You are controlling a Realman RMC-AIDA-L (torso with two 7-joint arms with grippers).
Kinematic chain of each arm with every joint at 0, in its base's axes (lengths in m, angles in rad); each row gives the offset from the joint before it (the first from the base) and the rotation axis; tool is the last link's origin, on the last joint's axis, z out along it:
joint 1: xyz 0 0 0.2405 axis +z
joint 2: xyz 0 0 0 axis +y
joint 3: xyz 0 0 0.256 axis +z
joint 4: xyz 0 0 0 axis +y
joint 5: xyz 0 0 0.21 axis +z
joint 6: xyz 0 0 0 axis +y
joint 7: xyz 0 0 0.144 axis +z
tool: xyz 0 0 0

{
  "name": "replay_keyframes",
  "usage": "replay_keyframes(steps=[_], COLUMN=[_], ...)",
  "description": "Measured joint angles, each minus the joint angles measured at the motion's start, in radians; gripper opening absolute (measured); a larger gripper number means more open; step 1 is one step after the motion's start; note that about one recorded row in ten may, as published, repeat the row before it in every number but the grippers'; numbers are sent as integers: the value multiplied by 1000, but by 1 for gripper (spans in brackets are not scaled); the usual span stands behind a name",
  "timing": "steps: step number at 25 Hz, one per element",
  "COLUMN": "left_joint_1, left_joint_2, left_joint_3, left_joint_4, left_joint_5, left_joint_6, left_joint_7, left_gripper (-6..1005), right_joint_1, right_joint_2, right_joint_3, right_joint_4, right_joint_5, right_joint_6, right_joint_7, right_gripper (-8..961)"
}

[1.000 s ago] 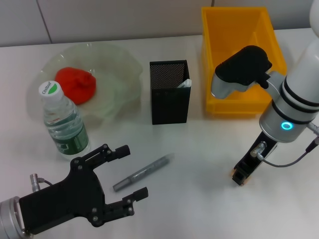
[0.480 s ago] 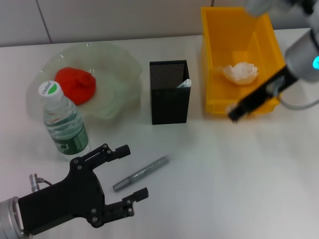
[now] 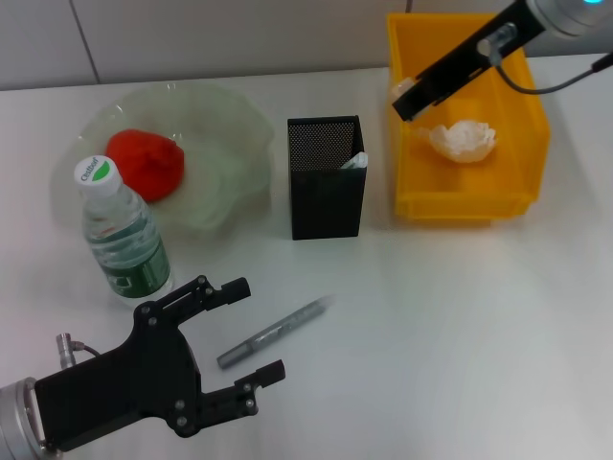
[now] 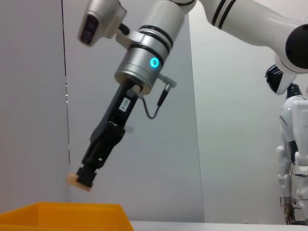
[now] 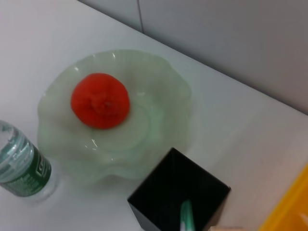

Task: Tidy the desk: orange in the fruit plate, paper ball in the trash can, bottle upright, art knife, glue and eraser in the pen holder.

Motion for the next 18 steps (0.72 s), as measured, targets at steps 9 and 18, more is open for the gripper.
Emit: replay_keyframes(steps=[9, 18], left_joint_1=[-1, -2], left_joint_2=[-1, -2], left_joint_3=[4, 6], left_joint_4=[0, -4], left_joint_5=[0, 0], left_joint_6=[1, 4], left_joint_7=[0, 0], left_gripper=[812, 812], right_joint_1=[65, 112], right_joint_2=[8, 16], right_joint_3=[-7, -11], right_joint_4=[223, 366], right_joint_5=[0, 36], right_joint_6=[168, 272], right_joint_7=[-94, -153], right_gripper=[282, 287])
